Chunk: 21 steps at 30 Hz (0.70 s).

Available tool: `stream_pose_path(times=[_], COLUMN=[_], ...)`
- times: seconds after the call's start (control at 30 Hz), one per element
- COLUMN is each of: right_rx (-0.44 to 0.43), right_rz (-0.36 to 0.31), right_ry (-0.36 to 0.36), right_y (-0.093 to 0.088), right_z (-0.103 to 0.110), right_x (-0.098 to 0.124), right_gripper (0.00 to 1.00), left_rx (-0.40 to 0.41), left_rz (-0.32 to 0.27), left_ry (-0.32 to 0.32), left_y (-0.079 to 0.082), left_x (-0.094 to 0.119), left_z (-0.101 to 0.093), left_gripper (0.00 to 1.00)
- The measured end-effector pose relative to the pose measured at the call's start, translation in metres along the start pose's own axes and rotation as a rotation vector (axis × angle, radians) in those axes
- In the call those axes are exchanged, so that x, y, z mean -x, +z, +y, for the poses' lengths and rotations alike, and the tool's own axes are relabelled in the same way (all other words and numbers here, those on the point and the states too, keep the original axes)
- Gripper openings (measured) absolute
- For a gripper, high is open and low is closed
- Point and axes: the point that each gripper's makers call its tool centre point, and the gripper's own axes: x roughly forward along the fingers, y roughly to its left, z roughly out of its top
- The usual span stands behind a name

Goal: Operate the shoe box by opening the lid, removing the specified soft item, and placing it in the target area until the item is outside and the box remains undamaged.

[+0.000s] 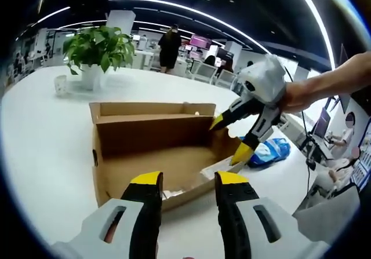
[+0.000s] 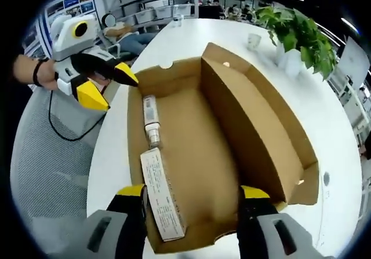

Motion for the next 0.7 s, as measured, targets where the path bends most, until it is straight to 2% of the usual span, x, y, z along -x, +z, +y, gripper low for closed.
stream_pose_path(times=[0.23, 0.37, 0.43, 0.57, 0.7], right_rx=[0.011, -0.011, -0.002, -0.005, -0.011], right_rz=[0.012, 0.026, 0.044, 0.031, 0.030], right_ry=[0.038, 0.048, 0.041, 0.024, 0.001], right_y=[0.003, 0.001, -0.003, -0.001, -0.003], right_z=[0.003, 0.003, 0.000, -0.006, -0.010], right_x=[-0.007, -0.012, -0.014, -0.013, -0.009], right_gripper=[0.62, 0.61, 0.62, 0.66, 0.65], left_rx=[0.004, 0.004, 0.005, 0.005, 0.007], left_rz=[-0.002, -0.004, -0.003, -0.004, -0.005], left_ry=[0.003, 0.004, 0.004, 0.005, 0.007], left_y=[0.000, 0.001, 0.001, 0.001, 0.002], left_x=[-0.001, -0.001, -0.001, 0.000, 0.000], left_z=[0.000, 0.000, 0.000, 0.000, -0.001], left_gripper=[0.36, 0.36, 0.36, 0.36, 0.36])
